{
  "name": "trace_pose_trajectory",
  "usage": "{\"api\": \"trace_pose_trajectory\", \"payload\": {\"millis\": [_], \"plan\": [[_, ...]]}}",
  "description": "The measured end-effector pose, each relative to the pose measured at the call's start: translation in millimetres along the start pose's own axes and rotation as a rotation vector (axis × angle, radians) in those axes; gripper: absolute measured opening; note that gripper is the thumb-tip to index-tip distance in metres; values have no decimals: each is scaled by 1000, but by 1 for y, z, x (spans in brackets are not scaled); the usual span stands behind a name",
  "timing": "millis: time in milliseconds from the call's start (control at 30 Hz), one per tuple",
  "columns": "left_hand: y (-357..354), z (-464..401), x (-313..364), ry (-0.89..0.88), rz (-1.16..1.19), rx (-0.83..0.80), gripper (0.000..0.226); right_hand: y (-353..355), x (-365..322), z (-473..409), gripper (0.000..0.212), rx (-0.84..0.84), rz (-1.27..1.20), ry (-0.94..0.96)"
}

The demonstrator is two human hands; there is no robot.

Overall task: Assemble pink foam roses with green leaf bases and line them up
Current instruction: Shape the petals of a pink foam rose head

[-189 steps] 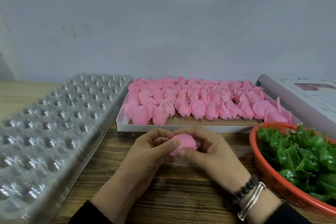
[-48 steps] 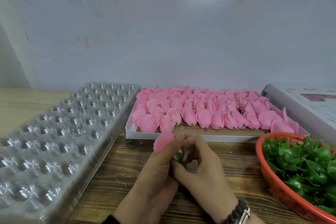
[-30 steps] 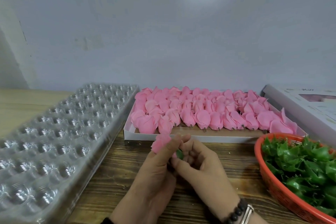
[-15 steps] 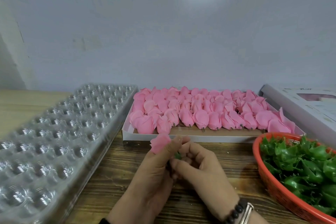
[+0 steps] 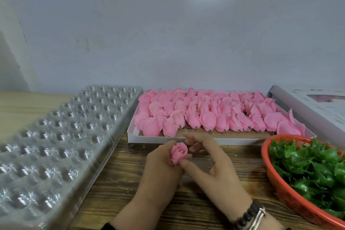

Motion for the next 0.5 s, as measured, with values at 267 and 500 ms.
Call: {"api": "trace_pose_trajectory", "payload": {"millis": [267,500], "plan": [[2,0,1,-60,-257,-136,46,0,-3,-1,35,-114,98,111],[-2,1,2,-73,-297,-197,67,0,3,-1,20,-96,-28,-20]]}}
Point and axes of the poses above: each hand's wrist, its own z-axis away from the middle knuckle, its own y-axis out of the back of the hand, x = y × z, the point moved 3 cm from there along -z, towards the middle knuckle, and after that the axes turned 3 degrees about -y, right-handed, at the moved point
